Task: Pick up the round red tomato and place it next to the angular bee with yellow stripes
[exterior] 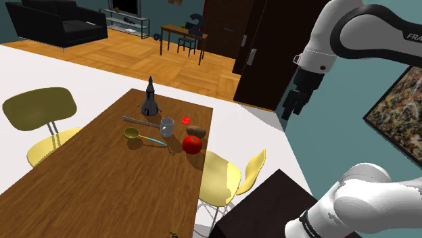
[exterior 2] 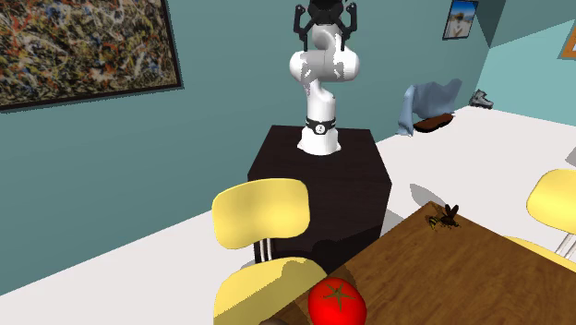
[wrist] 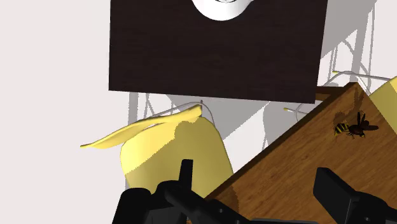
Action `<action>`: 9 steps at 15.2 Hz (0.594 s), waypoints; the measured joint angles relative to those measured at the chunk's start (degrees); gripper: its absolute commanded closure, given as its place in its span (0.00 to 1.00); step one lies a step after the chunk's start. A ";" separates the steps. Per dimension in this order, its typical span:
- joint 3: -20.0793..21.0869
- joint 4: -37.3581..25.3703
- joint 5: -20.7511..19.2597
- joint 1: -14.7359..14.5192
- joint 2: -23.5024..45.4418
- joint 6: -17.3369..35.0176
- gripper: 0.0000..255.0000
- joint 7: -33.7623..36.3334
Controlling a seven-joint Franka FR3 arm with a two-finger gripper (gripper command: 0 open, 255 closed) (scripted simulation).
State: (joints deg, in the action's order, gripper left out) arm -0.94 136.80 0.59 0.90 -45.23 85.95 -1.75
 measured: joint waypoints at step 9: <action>2.34 0.64 1.94 0.19 12.05 12.20 0.00 4.85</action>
State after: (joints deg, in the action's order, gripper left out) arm 1.40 137.44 2.53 1.08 -33.18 98.15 3.11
